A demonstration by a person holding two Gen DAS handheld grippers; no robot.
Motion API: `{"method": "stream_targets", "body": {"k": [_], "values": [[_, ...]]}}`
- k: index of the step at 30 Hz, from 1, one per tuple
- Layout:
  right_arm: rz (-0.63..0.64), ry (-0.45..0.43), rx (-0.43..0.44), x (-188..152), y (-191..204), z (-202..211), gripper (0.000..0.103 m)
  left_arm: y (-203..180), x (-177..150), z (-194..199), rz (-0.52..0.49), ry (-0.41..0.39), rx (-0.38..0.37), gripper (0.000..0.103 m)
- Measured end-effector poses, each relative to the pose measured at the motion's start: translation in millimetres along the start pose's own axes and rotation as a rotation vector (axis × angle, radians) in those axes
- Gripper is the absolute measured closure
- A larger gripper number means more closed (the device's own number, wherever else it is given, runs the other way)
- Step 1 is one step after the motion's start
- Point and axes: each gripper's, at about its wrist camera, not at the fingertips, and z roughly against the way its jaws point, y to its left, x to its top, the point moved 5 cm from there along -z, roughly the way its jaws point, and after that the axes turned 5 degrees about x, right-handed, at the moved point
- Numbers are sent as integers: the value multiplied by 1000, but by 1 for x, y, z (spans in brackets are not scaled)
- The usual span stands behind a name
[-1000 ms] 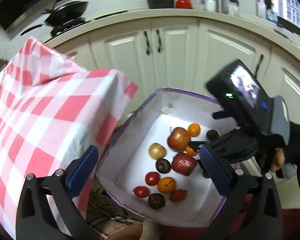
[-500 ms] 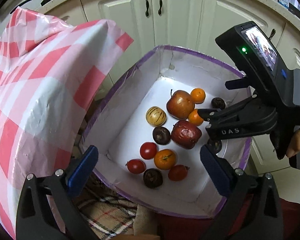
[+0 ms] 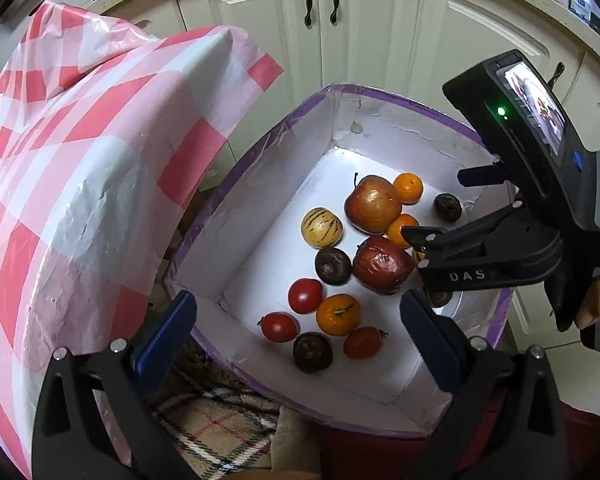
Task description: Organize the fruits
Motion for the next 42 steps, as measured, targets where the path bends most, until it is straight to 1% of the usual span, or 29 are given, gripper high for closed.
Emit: {"method": "stream_targets", "body": {"k": [35, 42], "values": [[6, 13, 6, 1, -1, -5, 16, 4, -5, -2, 13, 13, -4, 1], [8, 8, 0, 2, -2, -2, 16, 3, -3, -3, 10, 25, 10, 1]]}}
